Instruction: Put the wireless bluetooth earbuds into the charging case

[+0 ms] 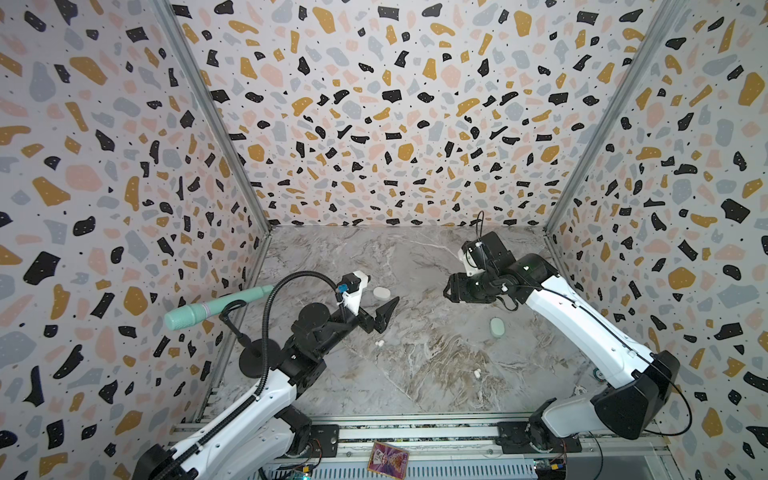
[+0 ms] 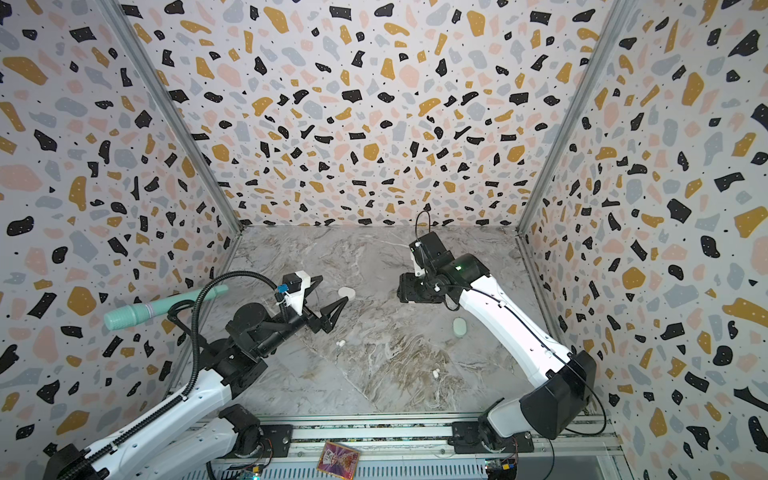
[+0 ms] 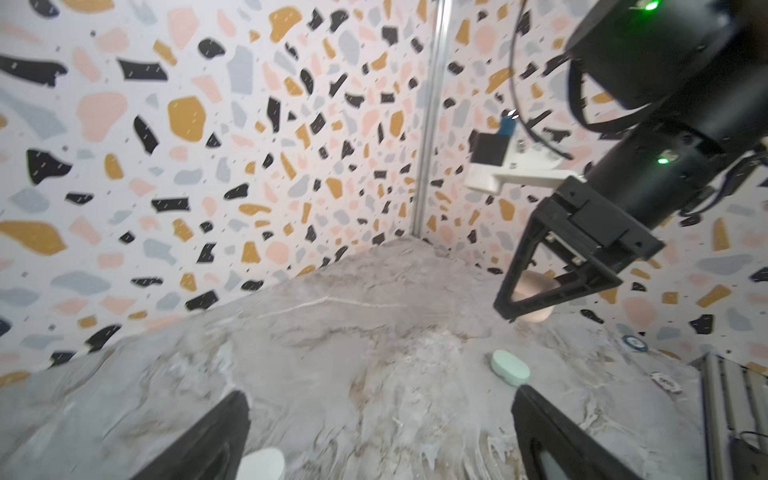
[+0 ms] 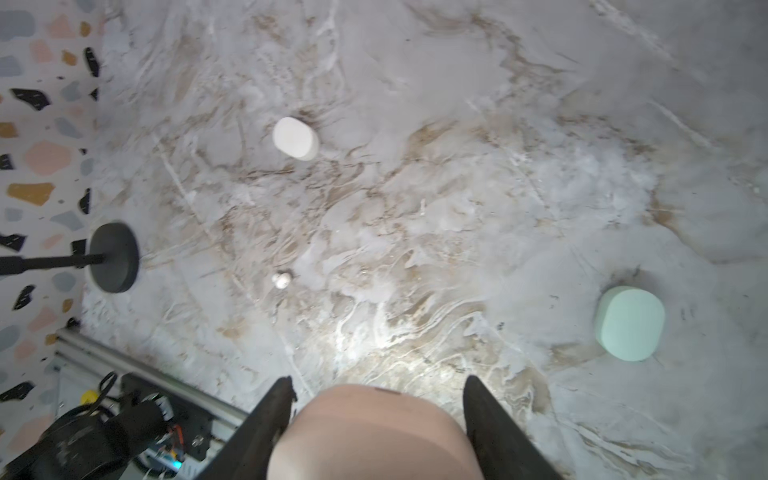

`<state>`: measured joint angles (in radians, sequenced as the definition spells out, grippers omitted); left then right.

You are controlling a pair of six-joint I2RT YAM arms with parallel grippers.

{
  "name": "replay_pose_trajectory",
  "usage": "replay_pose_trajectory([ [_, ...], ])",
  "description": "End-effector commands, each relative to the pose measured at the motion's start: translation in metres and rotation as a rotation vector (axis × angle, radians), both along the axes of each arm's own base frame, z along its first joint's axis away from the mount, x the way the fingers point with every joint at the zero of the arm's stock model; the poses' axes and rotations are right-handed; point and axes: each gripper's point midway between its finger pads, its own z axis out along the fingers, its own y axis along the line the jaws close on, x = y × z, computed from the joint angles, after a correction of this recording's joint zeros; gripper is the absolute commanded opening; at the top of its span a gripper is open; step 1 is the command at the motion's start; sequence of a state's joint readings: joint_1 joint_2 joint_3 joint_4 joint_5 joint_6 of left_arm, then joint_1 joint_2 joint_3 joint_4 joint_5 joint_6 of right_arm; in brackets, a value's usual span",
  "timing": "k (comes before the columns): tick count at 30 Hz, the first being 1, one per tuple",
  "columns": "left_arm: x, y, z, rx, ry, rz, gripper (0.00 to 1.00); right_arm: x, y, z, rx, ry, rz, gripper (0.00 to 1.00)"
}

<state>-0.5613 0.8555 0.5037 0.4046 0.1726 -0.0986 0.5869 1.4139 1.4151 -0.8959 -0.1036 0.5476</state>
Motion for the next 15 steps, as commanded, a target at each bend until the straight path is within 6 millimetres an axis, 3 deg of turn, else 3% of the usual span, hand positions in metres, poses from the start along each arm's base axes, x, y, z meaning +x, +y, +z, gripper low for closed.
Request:
replay_pose_trajectory([
  [1,0.015,0.022,-0.028,0.062,0.121,0.158,1.0,0.023,-0.019,-0.012,-0.002,-0.086,-0.026,0.45],
  [2,0.015,0.025,-0.038,0.079,0.156,0.169,1.0,0.028,-0.026,-0.023,-0.009,-0.082,-0.038,0.45],
  [9,0.014,0.04,-0.052,0.035,0.22,0.255,1.0,0.06,-0.064,-0.079,-0.056,-0.089,-0.117,0.45],
  [15,0.016,0.05,-0.068,0.08,0.281,0.315,1.0,0.084,-0.074,-0.123,-0.095,-0.058,-0.142,0.45],
])
